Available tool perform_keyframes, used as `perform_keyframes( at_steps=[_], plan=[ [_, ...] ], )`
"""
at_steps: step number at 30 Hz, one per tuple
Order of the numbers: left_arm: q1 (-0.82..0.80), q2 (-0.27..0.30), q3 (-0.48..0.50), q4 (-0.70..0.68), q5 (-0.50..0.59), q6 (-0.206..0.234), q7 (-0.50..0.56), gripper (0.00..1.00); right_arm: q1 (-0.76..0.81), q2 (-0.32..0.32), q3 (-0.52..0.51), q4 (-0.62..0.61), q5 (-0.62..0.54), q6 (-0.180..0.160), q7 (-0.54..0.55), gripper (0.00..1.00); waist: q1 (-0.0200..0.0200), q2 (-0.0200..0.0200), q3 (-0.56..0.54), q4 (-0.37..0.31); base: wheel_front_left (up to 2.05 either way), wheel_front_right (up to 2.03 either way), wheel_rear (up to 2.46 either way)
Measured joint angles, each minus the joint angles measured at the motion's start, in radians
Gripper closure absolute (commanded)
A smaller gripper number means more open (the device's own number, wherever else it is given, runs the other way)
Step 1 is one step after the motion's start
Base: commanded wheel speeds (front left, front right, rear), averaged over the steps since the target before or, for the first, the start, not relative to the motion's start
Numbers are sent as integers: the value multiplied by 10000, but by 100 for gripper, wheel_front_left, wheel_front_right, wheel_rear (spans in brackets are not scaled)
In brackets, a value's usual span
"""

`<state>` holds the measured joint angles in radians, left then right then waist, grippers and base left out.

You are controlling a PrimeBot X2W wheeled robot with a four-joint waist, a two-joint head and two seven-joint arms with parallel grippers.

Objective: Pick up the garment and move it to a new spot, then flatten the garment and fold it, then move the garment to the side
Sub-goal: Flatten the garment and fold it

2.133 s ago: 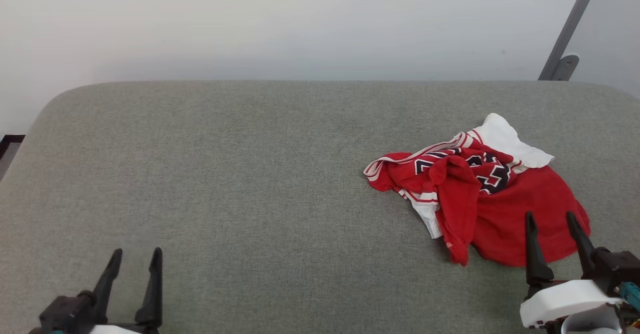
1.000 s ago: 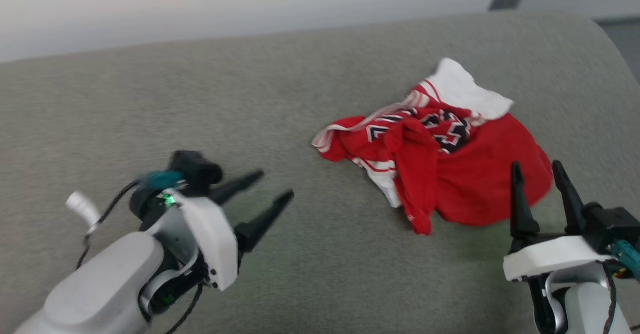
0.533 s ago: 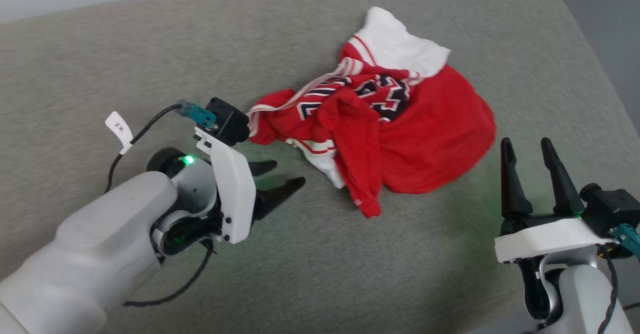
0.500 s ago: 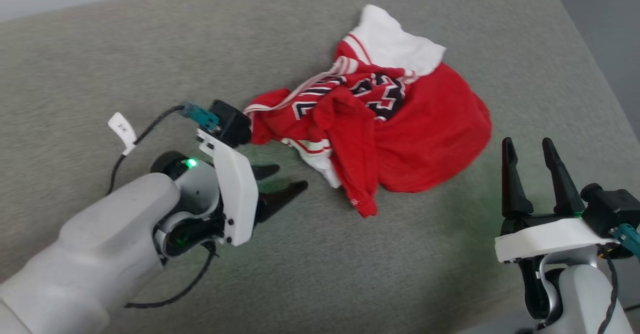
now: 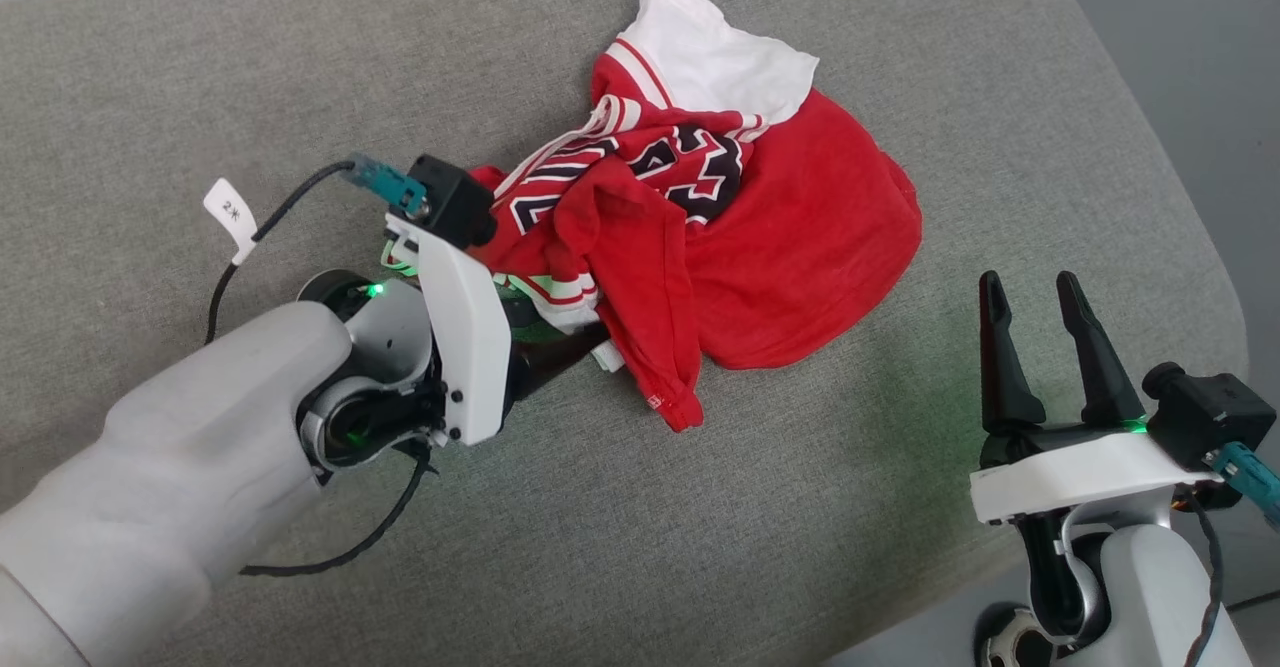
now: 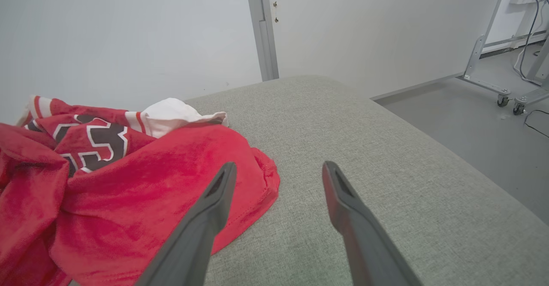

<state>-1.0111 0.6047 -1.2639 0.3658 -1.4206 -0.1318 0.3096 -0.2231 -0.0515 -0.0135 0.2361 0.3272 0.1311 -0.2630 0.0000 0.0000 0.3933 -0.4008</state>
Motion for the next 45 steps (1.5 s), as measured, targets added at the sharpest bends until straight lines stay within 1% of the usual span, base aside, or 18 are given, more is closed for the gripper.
perform_keyframes(
  at_steps=[2,3,5,9,11,14,17,19,20,23,25,28,32,36,39,43,44,45],
  plan=[
    [-110,2,-10,-38,-171,2,61,92,0,0,-2,15,12,0,0,0,0,0,-34,-1,0,0,0],
    [-122,-6,4,-73,-341,2,73,100,0,0,-6,27,13,0,0,0,0,0,-56,1,0,0,0],
    [-160,-35,38,-138,-652,2,71,100,-4,0,-25,46,21,0,0,0,0,0,-108,22,0,0,0],
    [-399,52,8,-268,-570,2,257,100,-7,-4,-140,58,19,0,0,0,0,0,-219,185,0,0,0],
    [-402,224,-40,-410,-550,2,347,100,23,4,-196,67,-12,0,-2,0,0,0,-288,331,0,0,0],
    [-412,725,-79,-709,-520,2,518,100,95,0,-268,125,-115,0,-2,0,0,0,-410,624,0,0,0],
    [-477,1471,-105,-991,-418,2,690,100,100,4,-334,157,-230,0,-2,0,0,0,-551,978,0,0,0],
    [-568,2031,-123,-1103,-84,2,734,100,108,2,-355,188,-326,0,-2,0,0,0,-649,1233,0,0,0],
    [-568,2031,-123,-1103,-84,2,734,100,108,2,-355,188,-326,0,-2,0,0,0,-649,1233,0,0,0],
    [-872,2857,-138,-1103,704,2,631,100,97,2,-337,230,-485,0,-2,0,0,0,-797,1604,0,0,0],
    [-1143,3342,-161,-918,2013,2,232,100,78,2,-313,251,-556,0,-2,0,0,-1,-892,1816,0,0,0],
    [-1299,3722,-157,-539,3060,2,-464,100,68,4,-309,286,-637,0,0,0,0,0,-1031,2068,0,0,0],
    [-1109,3802,-165,-138,3973,0,-984,100,85,4,-345,307,-738,0,0,0,0,0,-1176,2290,0,0,0],
    [-353,3614,-171,623,4314,0,-1317,100,151,6,-460,313,-851,0,0,0,0,0,-1230,2441,0,0,0],
    [113,3177,-192,1471,3766,0,-1802,100,221,4,-453,337,-918,0,0,0,0,0,-1231,2459,0,0,0],
    [273,2704,-176,2382,3129,0,-2568,100,235,6,-399,345,-1085,0,0,0,0,0,-1241,2411,0,0,0],
    [329,2592,-178,2518,2974,0,-2765,94,240,4,-424,343,-1129,0,0,0,0,0,-1254,2414,0,0,0],
    [351,2495,-182,2658,2853,0,-2918,75,246,4,-458,341,-1179,0,0,0,0,0,-1268,2421,0,0,0]
  ],
)
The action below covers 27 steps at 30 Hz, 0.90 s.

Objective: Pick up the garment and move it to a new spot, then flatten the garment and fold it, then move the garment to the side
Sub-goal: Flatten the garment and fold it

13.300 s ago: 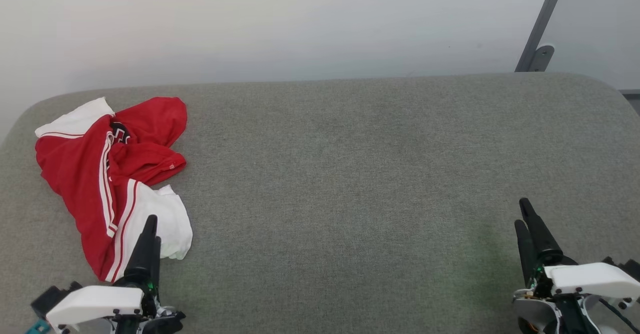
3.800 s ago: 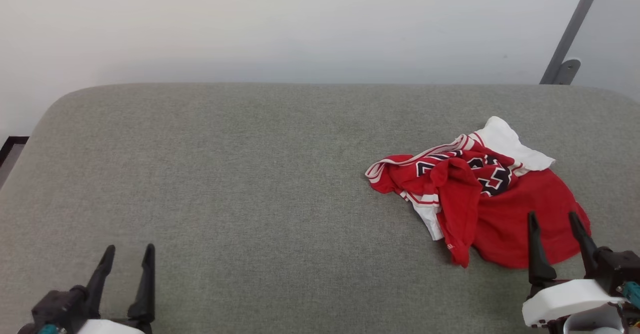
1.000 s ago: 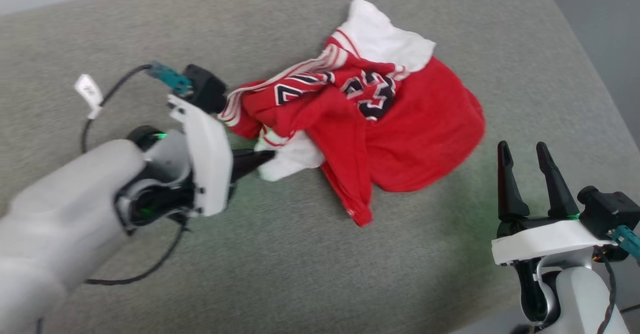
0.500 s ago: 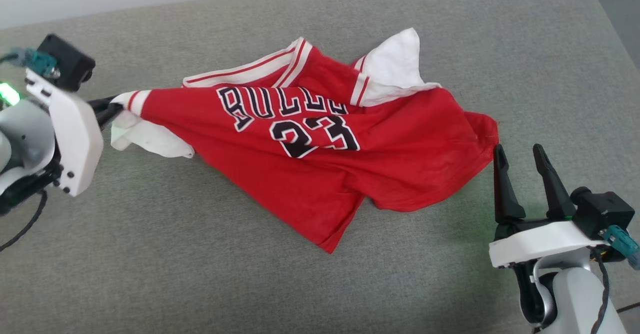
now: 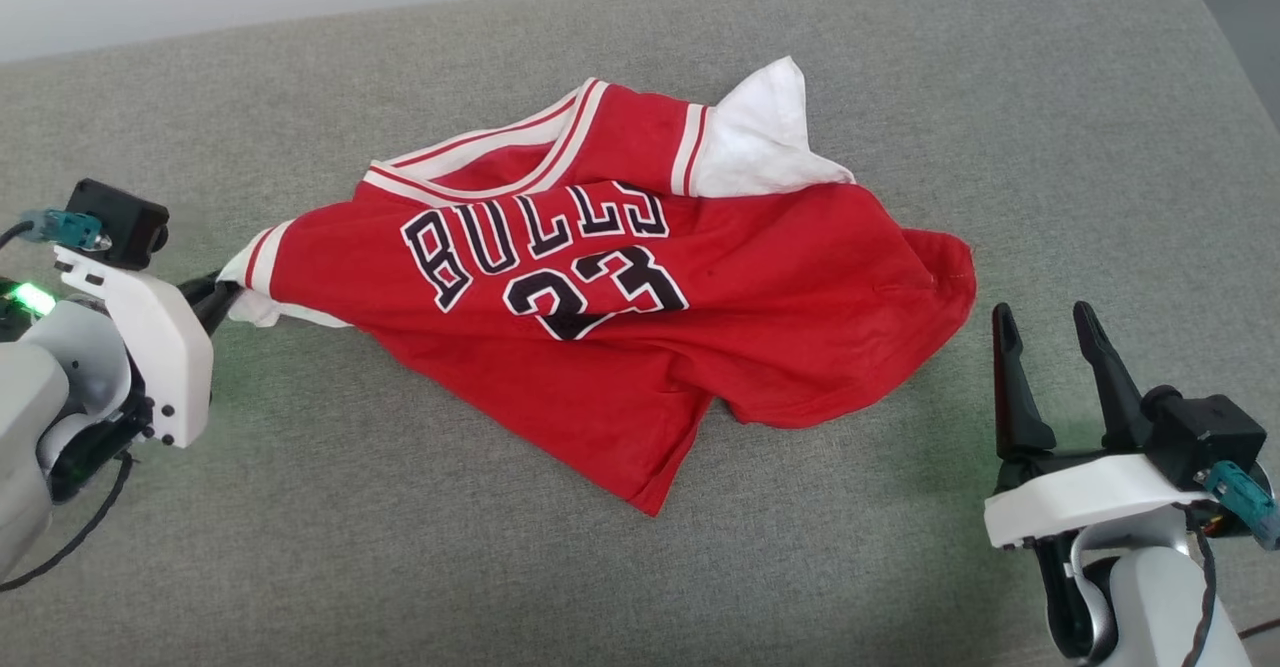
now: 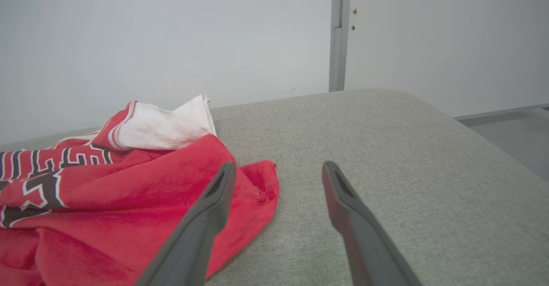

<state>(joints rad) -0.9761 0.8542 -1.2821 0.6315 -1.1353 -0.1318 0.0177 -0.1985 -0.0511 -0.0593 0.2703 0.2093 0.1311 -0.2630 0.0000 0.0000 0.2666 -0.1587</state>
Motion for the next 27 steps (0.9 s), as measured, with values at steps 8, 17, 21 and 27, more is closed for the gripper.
perform_keyframes(
  at_steps=[8,17,21,27],
  plan=[
    [49,-163,117,602,-631,0,-1524,0,44,0,36,318,-518,0,-2,0,0,0,-255,269,0,0,0],
    [1557,-1791,2451,554,-568,313,-2778,0,-1082,-970,282,1774,-1231,2,502,0,0,0,-527,1391,0,0,0],
    [3139,-2623,4815,-414,1129,813,-2792,0,-1872,-2010,911,2211,-1103,2,1710,0,0,0,-573,2035,0,0,0],
    [5730,-3847,7557,-2192,3584,1041,-2792,0,-3119,-3609,2447,2322,-207,2,3812,0,0,0,-519,2826,0,0,0]
  ],
)
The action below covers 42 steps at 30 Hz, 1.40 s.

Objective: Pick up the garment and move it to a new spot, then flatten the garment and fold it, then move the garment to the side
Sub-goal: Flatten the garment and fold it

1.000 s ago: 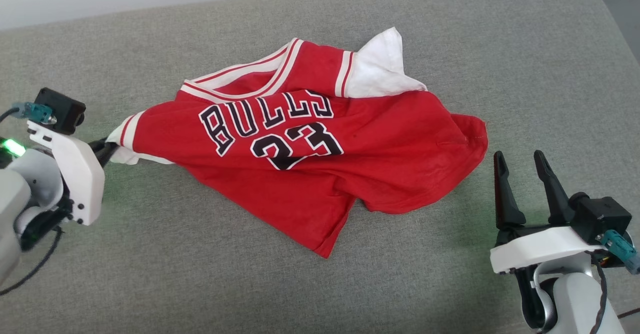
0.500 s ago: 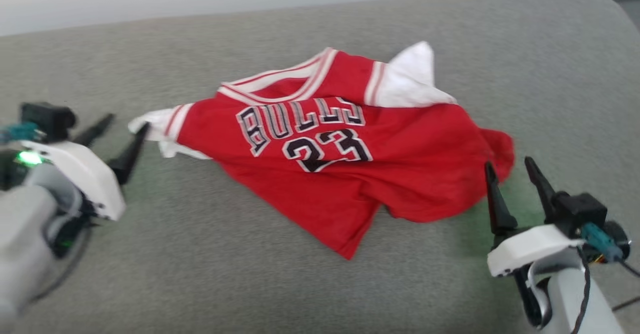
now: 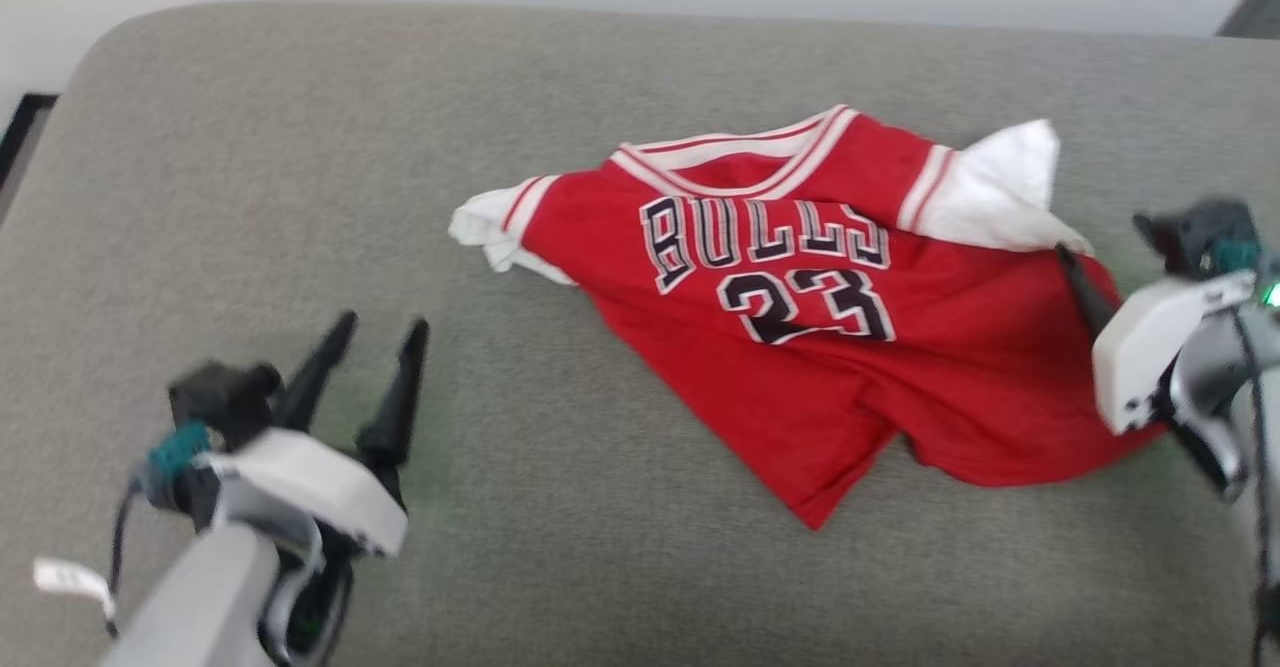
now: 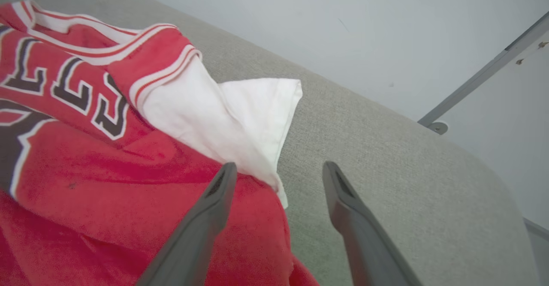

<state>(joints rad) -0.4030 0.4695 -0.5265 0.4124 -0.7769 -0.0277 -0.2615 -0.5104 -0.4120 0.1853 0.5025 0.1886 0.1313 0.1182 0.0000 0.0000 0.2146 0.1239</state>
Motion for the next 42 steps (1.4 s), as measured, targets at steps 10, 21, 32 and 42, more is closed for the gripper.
perform_keyframes(
  at_steps=[10,21,32,42],
  plan=[
    [1887,-1317,2082,-1344,1866,-738,-2,0,-1180,-2094,2748,-646,2537,4,2805,38,0,0,590,841,0,0,0],
    [1959,-1626,2554,-1379,2360,-970,-2,0,-1729,-2046,1285,69,3335,8,2069,100,0,0,948,734,0,0,0],
    [1710,-1588,2180,-1628,2299,-1001,-2,0,-2730,-1801,-3499,2857,2167,8,2589,100,0,0,1439,816,0,0,0],
    [1221,-1369,1793,-1561,2054,-1003,-2,0,-2955,-765,-4575,3035,399,8,2054,0,0,0,1604,903,0,0,0]
  ],
)
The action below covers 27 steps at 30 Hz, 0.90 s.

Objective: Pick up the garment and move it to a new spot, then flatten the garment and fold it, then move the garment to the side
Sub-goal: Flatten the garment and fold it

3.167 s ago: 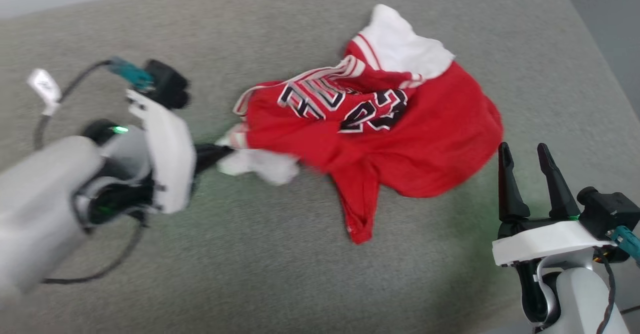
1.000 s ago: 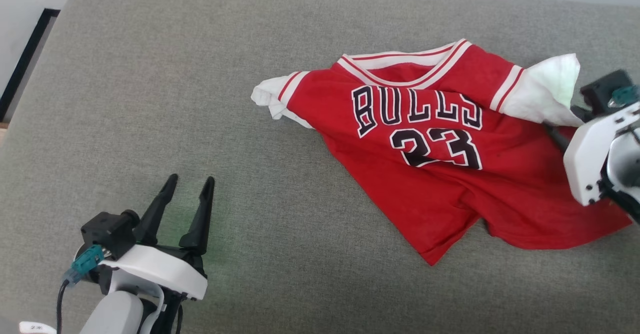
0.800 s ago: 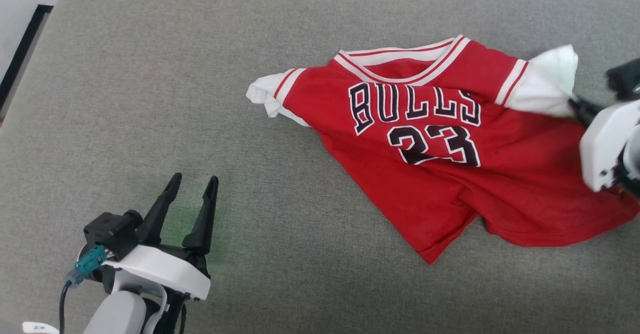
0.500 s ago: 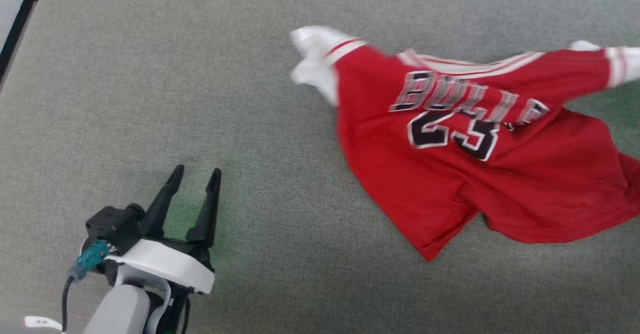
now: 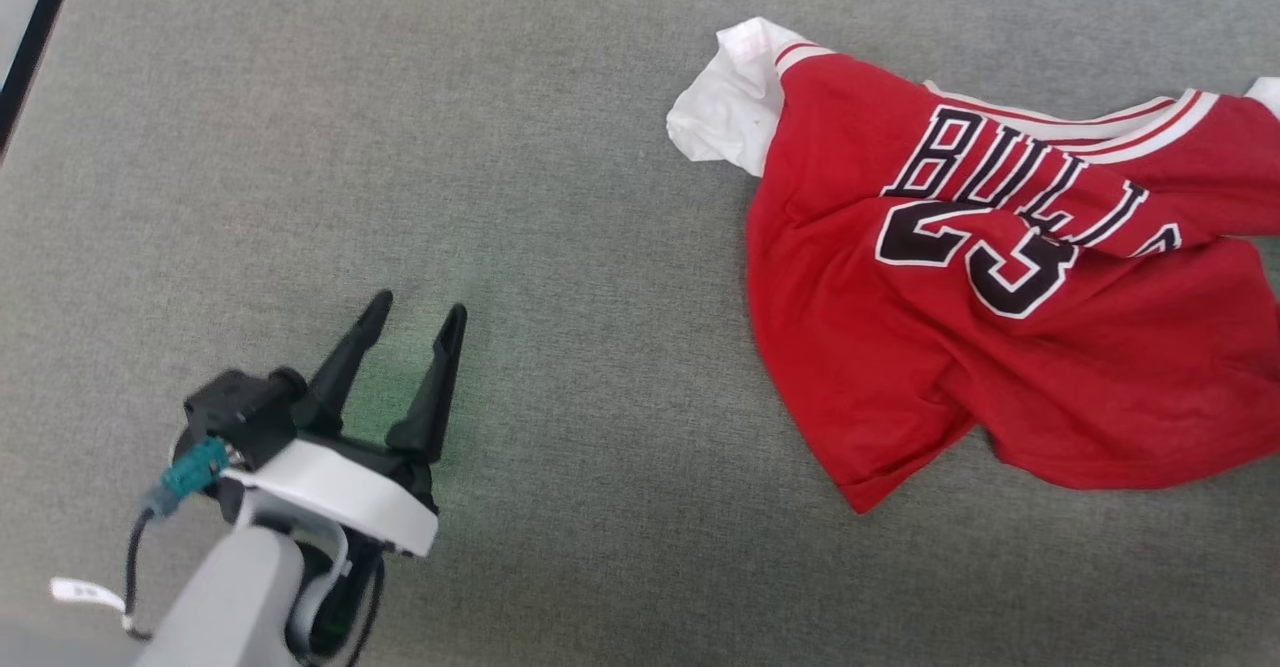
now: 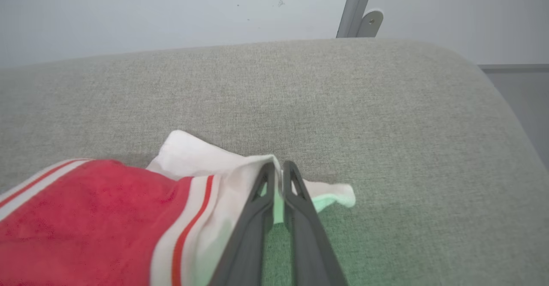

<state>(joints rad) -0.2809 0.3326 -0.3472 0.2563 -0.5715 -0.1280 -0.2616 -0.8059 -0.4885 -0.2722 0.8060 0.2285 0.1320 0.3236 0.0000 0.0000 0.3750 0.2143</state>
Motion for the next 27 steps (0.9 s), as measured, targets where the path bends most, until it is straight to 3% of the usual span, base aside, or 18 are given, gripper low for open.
perform_keyframes(
  at_steps=[5,9,14,18,22,27],
  plan=[
    [-779,688,-583,-40,-121,0,0,0,240,435,-58,-614,-201,0,-851,0,0,0,-175,-220,0,0,0],
    [-1659,1453,-1751,-368,-926,0,132,0,868,738,117,-1553,-25,0,-1526,0,0,0,-335,-590,0,0,0],
    [-3024,2638,-4305,-1306,-2556,-29,1829,0,2063,1110,301,-3095,546,0,-1743,0,0,1,-506,-1181,0,0,0],
    [-4566,3304,-5996,-1597,-4253,-29,3935,0,2866,1584,297,-4424,805,-4,-1653,0,0,0,-564,-1705,0,0,0],
    [-5832,3601,-7497,-2071,-6115,-27,6021,0,3412,2077,341,-5427,819,-8,-1415,0,0,0,-530,-2269,0,0,0],
    [-7095,3716,-8803,-1992,-6291,-27,6953,0,3812,2487,276,-6230,800,-8,-1206,0,0,0,-366,-2926,0,0,0]
  ],
)
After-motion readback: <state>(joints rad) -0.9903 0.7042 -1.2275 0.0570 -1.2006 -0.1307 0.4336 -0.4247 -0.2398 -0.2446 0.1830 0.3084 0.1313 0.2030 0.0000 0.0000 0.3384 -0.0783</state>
